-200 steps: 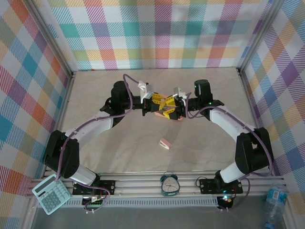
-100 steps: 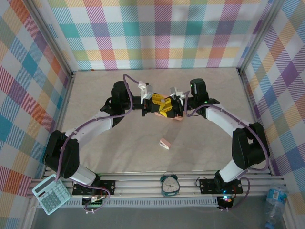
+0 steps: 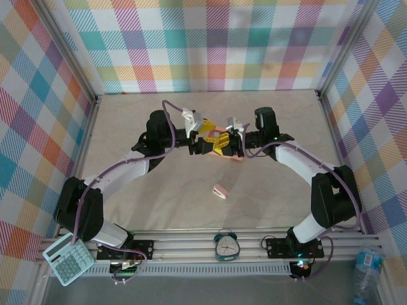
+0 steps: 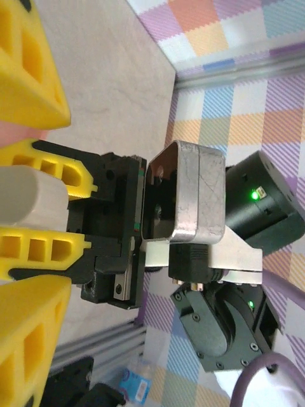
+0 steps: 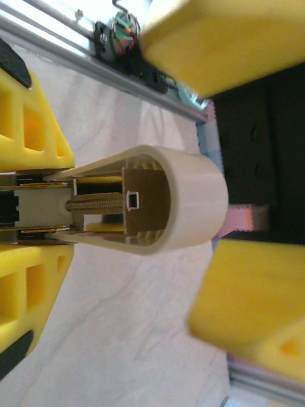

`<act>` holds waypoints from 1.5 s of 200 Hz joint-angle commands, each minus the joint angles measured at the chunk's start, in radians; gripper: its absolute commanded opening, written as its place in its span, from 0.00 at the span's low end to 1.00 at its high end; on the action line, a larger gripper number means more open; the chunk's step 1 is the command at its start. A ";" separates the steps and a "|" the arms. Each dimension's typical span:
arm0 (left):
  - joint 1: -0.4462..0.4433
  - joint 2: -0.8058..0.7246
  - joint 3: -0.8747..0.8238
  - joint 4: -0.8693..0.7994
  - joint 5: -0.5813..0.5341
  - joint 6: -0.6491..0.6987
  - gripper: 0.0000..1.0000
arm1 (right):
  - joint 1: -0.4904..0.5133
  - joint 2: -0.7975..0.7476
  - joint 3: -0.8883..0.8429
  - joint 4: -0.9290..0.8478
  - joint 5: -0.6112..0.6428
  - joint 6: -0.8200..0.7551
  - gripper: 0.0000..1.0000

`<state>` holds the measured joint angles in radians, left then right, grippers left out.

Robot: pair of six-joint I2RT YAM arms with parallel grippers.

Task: Load the staples into the stapler

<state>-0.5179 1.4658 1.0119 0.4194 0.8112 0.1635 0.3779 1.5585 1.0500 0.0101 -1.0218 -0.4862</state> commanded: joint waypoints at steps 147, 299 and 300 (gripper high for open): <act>0.325 -0.163 -0.007 -0.685 -0.926 -0.634 0.89 | 0.415 0.357 0.301 -0.263 0.674 -0.100 0.19; 0.353 -0.139 -0.039 -0.731 -0.904 -0.646 0.89 | 0.497 0.558 0.400 -0.256 0.753 -0.035 0.23; 0.353 -0.140 -0.039 -0.731 -0.904 -0.647 0.89 | 0.497 0.558 0.400 -0.257 0.753 -0.035 0.23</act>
<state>-0.1802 1.3266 0.9722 -0.3119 -0.1024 -0.4652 0.8650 2.0975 1.4220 -0.2386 -0.2596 -0.5385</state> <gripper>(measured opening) 0.891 0.227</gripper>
